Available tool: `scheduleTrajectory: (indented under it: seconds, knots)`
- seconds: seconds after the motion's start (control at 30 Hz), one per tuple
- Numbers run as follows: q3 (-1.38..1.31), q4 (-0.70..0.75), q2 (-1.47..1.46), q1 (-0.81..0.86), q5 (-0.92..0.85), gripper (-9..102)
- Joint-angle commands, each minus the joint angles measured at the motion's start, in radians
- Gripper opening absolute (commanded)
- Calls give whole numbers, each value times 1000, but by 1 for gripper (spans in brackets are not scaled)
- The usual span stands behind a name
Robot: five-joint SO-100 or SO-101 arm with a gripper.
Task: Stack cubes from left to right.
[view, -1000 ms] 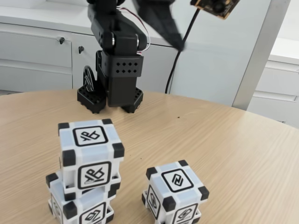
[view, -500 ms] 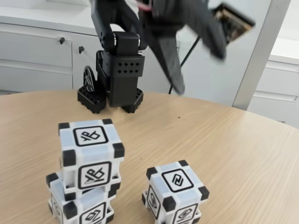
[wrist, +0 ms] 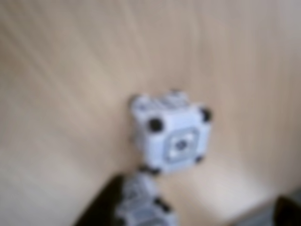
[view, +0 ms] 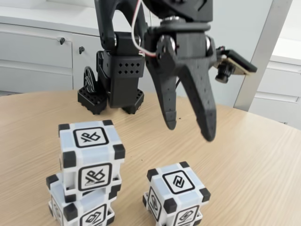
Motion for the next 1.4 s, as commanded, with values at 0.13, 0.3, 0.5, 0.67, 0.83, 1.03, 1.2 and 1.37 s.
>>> scheduleTrajectory:
  seconds: [0.13,0.3,0.5,0.67,0.83,1.03,1.2,1.37]
  knots:
    - [-66,-17,-60,8,3,34]
    - [-179,-2,-124,8,29,35]
    - [-259,2,-239,8,26,35]
    - [-253,2,-258,8,-12,35]
    - [-249,2,-259,9,-18,35]
    - [-245,0,-261,25,-40,34]
    - [-252,-2,-308,89,-77,35]
    - [-261,0,-442,110,-117,35]
